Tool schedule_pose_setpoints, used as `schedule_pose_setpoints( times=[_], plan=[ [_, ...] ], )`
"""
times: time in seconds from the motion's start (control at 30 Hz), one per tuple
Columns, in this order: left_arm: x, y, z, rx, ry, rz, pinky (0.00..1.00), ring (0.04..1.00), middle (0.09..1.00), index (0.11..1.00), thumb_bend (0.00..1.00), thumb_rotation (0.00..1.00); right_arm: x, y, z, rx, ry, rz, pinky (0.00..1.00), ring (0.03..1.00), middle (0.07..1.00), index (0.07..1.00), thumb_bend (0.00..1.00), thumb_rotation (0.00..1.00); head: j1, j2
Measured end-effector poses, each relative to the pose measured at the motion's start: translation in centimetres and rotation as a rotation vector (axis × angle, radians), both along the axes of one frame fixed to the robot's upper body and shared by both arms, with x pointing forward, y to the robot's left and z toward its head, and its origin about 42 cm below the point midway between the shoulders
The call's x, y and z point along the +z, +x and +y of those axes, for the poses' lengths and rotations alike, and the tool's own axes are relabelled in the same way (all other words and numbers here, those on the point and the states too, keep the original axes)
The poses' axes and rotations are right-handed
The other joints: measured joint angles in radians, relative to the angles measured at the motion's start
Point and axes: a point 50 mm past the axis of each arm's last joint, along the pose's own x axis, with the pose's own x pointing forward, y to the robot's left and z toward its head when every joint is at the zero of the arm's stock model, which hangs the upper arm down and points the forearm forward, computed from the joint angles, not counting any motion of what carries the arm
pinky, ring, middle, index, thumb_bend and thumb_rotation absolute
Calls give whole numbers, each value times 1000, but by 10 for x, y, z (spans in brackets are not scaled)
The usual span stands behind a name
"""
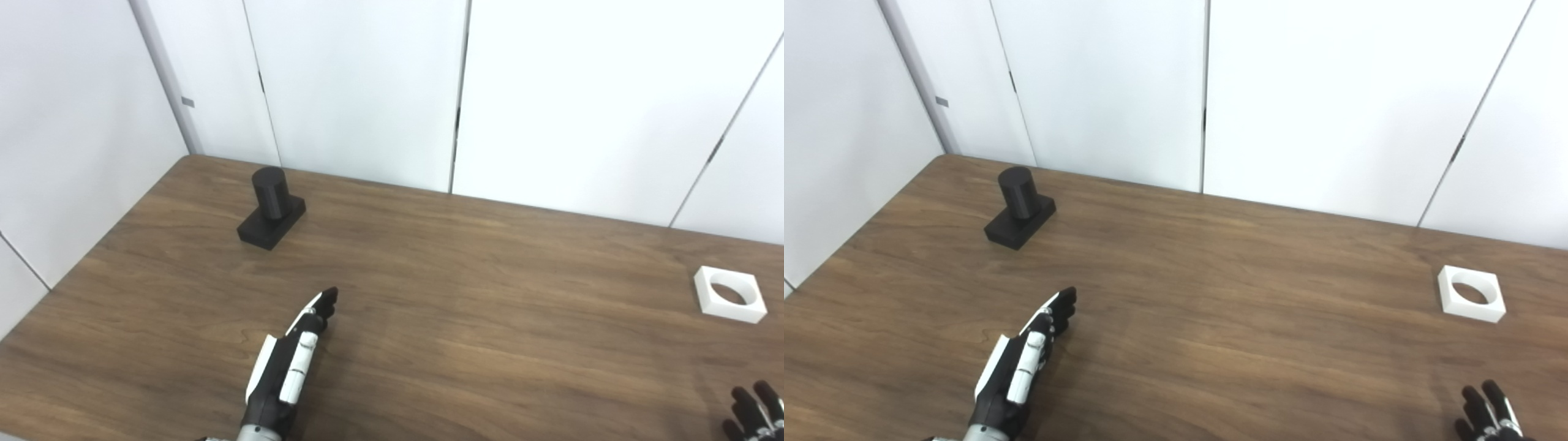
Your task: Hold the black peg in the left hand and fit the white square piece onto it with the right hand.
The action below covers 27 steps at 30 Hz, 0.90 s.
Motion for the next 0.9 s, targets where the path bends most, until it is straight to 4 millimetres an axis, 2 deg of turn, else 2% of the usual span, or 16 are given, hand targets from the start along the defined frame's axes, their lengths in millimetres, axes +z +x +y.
schedule_pose_setpoints(
  times=[0.3, 0.43, 0.5, 0.53, 0.6, 0.67, 0.73, 0.77, 0.87, 0.9],
  plan=[
    [1, 0, -4, -2, 70, 3, 973, 962, 959, 930, 627, 897, 0, 0, 0, 1, 0, 3, 975, 950, 903, 919, 646, 1000, -2, -5],
    [1, 0, -2, 7, 96, -5, 999, 994, 981, 952, 497, 747, 1, 0, -1, 0, -3, 4, 963, 949, 903, 918, 655, 1000, 3, -17],
    [3, 0, 0, 15, 130, -12, 982, 997, 989, 964, 474, 676, 0, 0, -1, 0, -4, 4, 959, 947, 900, 912, 670, 1000, 8, -24],
    [4, 1, 2, 27, 158, -18, 882, 972, 982, 960, 494, 632, 0, 0, -1, 0, -5, 4, 966, 948, 901, 911, 683, 1000, 8, -25],
    [14, 1, 10, 67, 211, -46, 778, 930, 964, 949, 509, 563, 0, 0, -2, -2, -7, 5, 978, 953, 903, 907, 689, 1000, 9, -31],
    [28, 5, 17, 114, 280, -99, 780, 916, 953, 943, 512, 506, 0, -1, -3, -7, -8, 5, 991, 957, 905, 906, 692, 1000, 14, -35],
    [38, 15, 25, 155, 342, -122, 870, 924, 940, 926, 602, 494, -1, -1, -4, -10, -9, 6, 999, 970, 917, 913, 689, 1000, 18, -43],
    [42, 20, 28, 179, 370, -126, 883, 925, 936, 922, 621, 496, -1, -1, -3, -9, -8, 6, 1000, 973, 919, 915, 688, 1000, 20, -46],
    [58, 34, 41, 277, 446, -148, 877, 922, 926, 912, 668, 440, -1, -1, -3, -9, -7, 6, 1000, 968, 920, 913, 697, 994, 23, -43],
    [63, 40, 45, 310, 463, -156, 844, 895, 908, 900, 705, 422, -1, -1, -3, -9, -7, 5, 1000, 973, 923, 912, 697, 995, 21, -41]
  ],
)
